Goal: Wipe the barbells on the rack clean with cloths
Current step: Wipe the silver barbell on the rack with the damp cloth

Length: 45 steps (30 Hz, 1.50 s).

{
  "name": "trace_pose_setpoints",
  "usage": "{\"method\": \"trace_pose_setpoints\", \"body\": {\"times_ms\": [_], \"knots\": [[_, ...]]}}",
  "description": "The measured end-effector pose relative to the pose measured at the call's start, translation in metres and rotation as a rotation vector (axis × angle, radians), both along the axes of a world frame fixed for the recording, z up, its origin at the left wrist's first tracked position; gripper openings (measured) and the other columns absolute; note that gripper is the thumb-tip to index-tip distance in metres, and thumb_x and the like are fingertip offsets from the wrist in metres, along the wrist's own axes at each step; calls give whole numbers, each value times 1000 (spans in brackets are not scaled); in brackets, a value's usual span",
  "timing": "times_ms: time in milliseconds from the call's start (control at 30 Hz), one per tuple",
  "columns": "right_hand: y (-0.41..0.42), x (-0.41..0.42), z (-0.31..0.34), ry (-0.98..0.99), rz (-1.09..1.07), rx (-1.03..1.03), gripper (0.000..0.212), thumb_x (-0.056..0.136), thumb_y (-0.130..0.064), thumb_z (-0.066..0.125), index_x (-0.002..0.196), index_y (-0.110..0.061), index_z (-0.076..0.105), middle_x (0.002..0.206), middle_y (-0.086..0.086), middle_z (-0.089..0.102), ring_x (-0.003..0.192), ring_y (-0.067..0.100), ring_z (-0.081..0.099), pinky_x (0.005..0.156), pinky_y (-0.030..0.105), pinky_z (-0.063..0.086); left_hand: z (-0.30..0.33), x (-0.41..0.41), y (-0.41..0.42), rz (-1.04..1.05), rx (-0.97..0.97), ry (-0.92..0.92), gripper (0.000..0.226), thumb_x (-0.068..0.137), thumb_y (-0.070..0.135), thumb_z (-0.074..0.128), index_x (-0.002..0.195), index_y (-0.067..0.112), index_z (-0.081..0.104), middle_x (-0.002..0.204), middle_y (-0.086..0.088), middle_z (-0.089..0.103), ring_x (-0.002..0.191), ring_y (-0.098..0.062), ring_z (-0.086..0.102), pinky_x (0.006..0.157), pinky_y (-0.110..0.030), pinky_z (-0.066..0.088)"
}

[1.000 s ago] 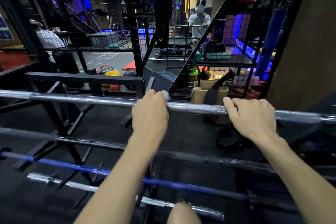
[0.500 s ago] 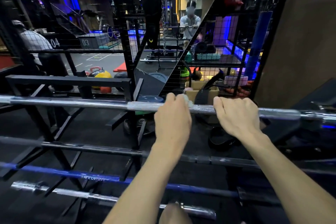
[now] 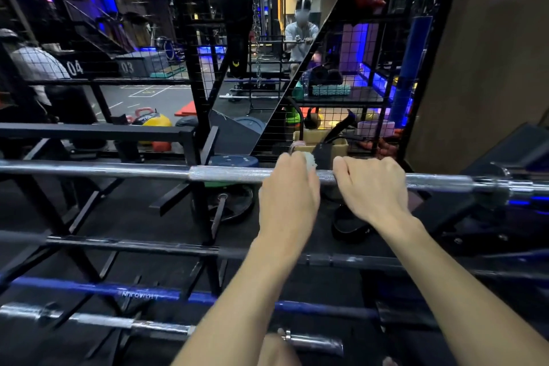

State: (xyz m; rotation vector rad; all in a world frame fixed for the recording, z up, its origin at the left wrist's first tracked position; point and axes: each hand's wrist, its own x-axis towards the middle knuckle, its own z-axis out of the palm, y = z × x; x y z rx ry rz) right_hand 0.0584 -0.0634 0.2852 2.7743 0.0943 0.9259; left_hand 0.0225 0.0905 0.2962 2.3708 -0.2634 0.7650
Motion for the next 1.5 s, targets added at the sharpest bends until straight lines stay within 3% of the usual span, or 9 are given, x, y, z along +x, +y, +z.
{"method": "trace_pose_setpoints", "body": {"times_ms": [167, 267, 367, 567, 767, 1033, 1233, 1367, 1500], "knots": [[-7, 0, 0, 7, -8, -45, 42, 103, -19, 21, 72, -20, 49, 51, -5, 45, 47, 24, 47, 58, 36, 22, 4, 14, 56, 163, 127, -16, 24, 100, 37, 56, 93, 15, 63, 85, -4, 65, 83, -31, 60, 63, -37, 36], [-6, -2, 0, 38, -26, -83, 32, 101, -14, 31, 75, -18, 49, 51, -6, 41, 45, 25, 43, 56, 35, 17, 4, 18, 82, 380, 0, -20, 22, 97, 31, 58, 93, 9, 63, 87, -14, 68, 86, -41, 62, 65, -38, 34], [-5, -3, 3, 45, 16, 18, 29, 100, -12, 34, 76, -16, 50, 50, -5, 35, 43, 28, 35, 56, 34, 18, 0, 10, 35, 276, -50, 0, 22, 101, 32, 52, 91, 13, 56, 88, -11, 65, 84, -41, 62, 65, -40, 37], [-41, -17, 27, 206, 237, 379, 29, 106, -34, 33, 120, -27, 58, 104, 9, 73, 97, 36, 64, 78, 42, 46, 5, 10, 4, 72, 68, 12, 25, 102, 39, 52, 100, 17, 63, 93, -2, 68, 90, -30, 62, 67, -37, 37], [-105, -26, 17, 233, -79, 25, 20, 106, -28, 36, 88, -22, 43, 89, 3, 71, 84, 34, 66, 70, 39, 42, -3, 11, 26, 217, -39, -55, 19, 100, 28, 56, 92, 10, 59, 87, -8, 63, 80, -34, 59, 65, -35, 30], [-113, -13, -1, 157, -95, -156, 15, 100, -31, 54, 91, -22, 46, 76, -3, 61, 64, 27, 63, 59, 34, 21, -11, 5, -55, 47, -99, -54, 20, 102, 23, 52, 87, 17, 40, 84, -4, 49, 72, -34, 49, 63, -37, 28], [-112, -15, 2, 204, -140, -151, 13, 98, -28, 56, 90, -23, 48, 77, -4, 62, 63, 26, 62, 59, 34, 18, -26, 0, -21, -72, -66, -152, 13, 99, 26, 59, 93, 17, 51, 82, 3, 56, 71, -26, 51, 61, -40, 42], [-103, -17, 3, 164, -123, -63, 17, 101, -21, 41, 85, -22, 44, 74, -3, 63, 68, 29, 62, 64, 36, 24, -37, -5, -15, 85, -263, -155, 15, 98, 21, 62, 92, 14, 50, 76, 0, 60, 66, -30, 55, 59, -36, 33], [-95, -17, 4, 119, -103, -9, 31, 102, -19, 23, 82, -22, 46, 74, 0, 65, 70, 29, 63, 69, 38, 29, -42, -13, -83, -59, -355, -77, 13, 101, 22, 56, 99, 14, 47, 89, -8, 64, 72, -37, 60, 62, -44, 48]]}}
